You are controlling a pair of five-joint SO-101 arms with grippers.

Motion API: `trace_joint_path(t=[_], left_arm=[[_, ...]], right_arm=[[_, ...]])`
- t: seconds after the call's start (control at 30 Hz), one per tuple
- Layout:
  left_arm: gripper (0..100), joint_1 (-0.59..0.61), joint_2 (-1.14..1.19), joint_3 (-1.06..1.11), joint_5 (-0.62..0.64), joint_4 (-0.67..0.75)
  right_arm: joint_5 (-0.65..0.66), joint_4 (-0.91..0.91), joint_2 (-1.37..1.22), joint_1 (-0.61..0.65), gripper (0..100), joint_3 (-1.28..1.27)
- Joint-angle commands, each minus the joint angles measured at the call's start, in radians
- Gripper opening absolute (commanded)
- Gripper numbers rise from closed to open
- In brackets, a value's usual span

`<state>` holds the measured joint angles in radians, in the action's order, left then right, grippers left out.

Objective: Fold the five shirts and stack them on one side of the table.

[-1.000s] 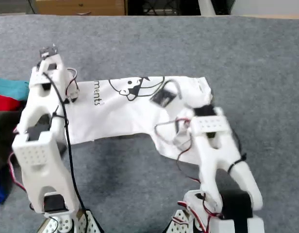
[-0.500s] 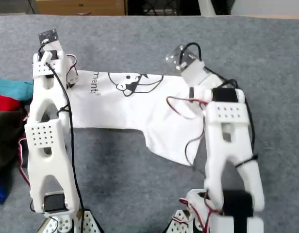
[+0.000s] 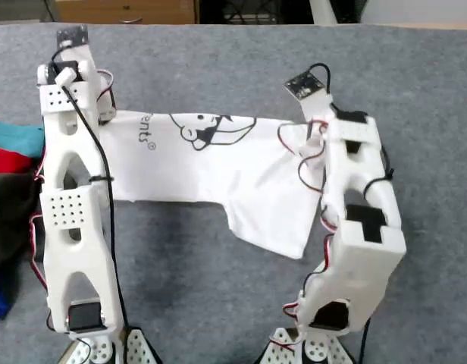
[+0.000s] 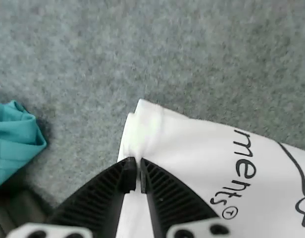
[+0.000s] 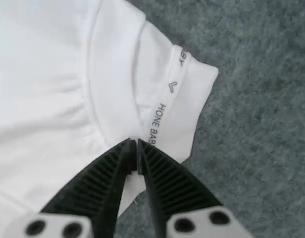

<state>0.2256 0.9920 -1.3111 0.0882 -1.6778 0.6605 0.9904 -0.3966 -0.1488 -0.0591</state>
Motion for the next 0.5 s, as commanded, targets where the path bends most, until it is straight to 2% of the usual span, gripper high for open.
trace_joint_path(t=[0.0, 0.1, 0.3, 0.37, 0.47], left_arm=[[3, -0.041, 0.009, -0.068, -0.018, 0.066], [3, -0.039, 0.021, -0.058, -0.011, 0.069], [4, 0.030, 0.031, -0.064, -0.014, -0.031], [8, 0.061, 0.031, -0.064, -0.009, -0.043], [19, 0.090, 0.031, -0.061, -0.009, -0.038]], right_arm=[[0.000, 0.100, 0.019, 0.006, 1.5, 0.125], [0.003, 0.109, 0.038, 0.008, 1.5, 0.147], [0.068, 0.107, 0.024, 0.008, 1.5, 0.145], [0.069, 0.097, 0.002, 0.008, 1.5, 0.150], [0.069, 0.061, -0.050, 0.009, 1.5, 0.145]])
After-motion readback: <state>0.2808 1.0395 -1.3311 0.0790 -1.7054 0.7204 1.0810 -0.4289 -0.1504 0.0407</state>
